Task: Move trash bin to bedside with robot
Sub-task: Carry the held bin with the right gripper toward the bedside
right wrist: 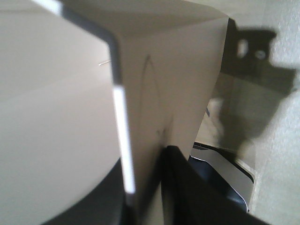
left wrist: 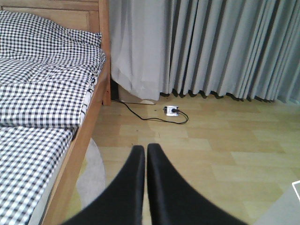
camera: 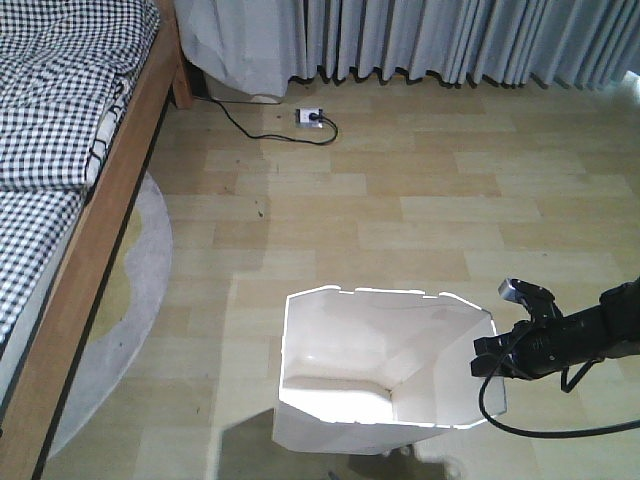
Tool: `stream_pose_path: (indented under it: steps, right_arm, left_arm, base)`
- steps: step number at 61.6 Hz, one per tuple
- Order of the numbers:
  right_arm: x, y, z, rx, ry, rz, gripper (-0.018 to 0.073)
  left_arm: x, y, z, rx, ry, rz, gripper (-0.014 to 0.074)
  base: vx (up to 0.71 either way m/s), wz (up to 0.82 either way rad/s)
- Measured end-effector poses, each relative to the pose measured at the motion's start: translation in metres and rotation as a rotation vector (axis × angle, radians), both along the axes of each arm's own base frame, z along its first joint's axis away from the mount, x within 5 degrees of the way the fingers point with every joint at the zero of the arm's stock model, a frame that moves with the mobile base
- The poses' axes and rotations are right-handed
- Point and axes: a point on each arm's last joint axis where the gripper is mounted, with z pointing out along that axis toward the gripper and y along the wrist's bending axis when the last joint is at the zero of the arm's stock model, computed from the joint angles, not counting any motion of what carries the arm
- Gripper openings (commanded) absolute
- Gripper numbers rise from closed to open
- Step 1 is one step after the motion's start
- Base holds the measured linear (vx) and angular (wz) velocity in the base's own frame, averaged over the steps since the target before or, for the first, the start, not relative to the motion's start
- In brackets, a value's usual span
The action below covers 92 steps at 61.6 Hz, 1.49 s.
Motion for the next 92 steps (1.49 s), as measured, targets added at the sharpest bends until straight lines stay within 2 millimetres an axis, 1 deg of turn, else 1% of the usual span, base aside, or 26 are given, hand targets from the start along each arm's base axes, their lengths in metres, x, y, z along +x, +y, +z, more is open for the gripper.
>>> stream_pose_path:
  steps: [42, 92]
  right_arm:
    - [0.0000, 0.0000, 0.0000, 0.000, 0.000, 0.000, -0.0005]
    - [0.0000, 0.0000, 0.0000, 0.000, 0.000, 0.000, -0.0005]
  left_arm:
    - [0.0000, 0.0000, 0.0000, 0.000, 0.000, 0.000, -0.0006]
    - [0.0000, 0.0000, 0.0000, 0.000, 0.000, 0.000, -0.0006]
  base:
    - [0.29, 0.04]
    - [0.24, -0.04]
